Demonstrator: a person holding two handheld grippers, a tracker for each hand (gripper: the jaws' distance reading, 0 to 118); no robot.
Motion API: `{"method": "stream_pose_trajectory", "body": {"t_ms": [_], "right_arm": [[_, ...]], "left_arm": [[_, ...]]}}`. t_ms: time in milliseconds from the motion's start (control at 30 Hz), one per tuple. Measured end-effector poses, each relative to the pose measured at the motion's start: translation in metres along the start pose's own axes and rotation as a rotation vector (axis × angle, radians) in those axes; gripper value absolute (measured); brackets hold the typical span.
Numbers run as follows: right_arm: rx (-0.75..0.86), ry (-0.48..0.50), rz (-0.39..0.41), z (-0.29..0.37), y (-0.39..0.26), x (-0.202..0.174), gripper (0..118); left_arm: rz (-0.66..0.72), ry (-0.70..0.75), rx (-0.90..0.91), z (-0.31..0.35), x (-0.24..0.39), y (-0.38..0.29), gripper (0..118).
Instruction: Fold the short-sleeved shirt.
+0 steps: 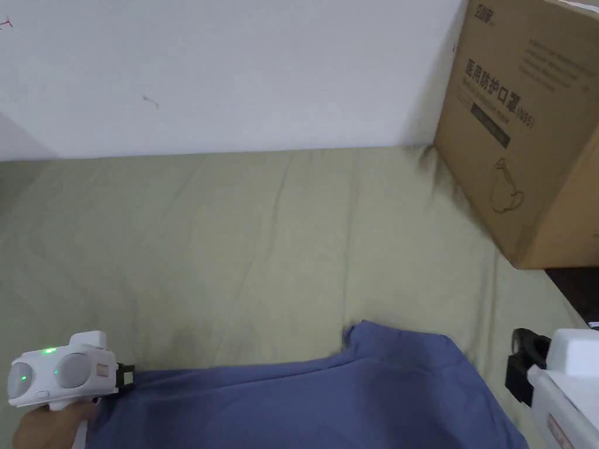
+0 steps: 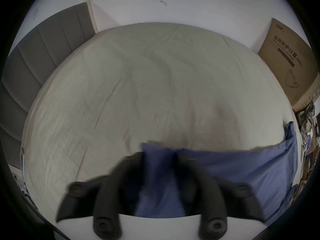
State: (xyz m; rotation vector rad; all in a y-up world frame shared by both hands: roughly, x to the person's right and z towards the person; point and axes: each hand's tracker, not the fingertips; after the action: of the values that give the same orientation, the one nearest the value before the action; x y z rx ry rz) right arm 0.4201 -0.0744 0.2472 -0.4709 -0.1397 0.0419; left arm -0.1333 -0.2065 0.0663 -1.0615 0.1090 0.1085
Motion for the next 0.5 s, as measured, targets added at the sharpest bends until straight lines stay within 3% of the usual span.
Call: {"method": "stream_pose_trajectory", "body": {"t_ms": [33,67,100,167,200,233,400,500], "right_arm": [[-0.030,0.012,-0.017,-0.009,0.000,0.001,2],[-0.055,0.017,-0.031,-0.020,0.001,0.003,8],[-0.085,0.015,-0.035,-0.033,0.002,0.005,24],[-0.165,0.030,-0.039,-0.064,0.002,0.010,80],[-0.199,0.026,-0.039,-0.081,0.001,0.013,100],[-0.231,0.047,-0.035,-0.096,0.000,0.013,112],[-0.376,0.019,0.021,-0.172,-0.014,0.009,104],[-0.475,0.040,0.087,-0.208,-0.032,0.001,76]], "left_arm": [[-0.011,-0.020,0.015,0.001,0.002,0.000,0],[-0.023,-0.018,0.026,0.003,0.005,-0.001,0],[-0.052,-0.001,0.025,0.012,0.010,-0.005,0],[-0.082,-0.018,0.102,0.027,0.011,-0.009,0],[-0.080,-0.029,0.134,0.037,0.011,-0.011,0],[-0.076,-0.051,0.158,0.053,0.016,-0.013,0],[-0.100,-0.094,0.215,0.092,0.014,-0.020,0],[-0.098,-0.096,0.223,0.101,0.011,-0.021,0]]}}
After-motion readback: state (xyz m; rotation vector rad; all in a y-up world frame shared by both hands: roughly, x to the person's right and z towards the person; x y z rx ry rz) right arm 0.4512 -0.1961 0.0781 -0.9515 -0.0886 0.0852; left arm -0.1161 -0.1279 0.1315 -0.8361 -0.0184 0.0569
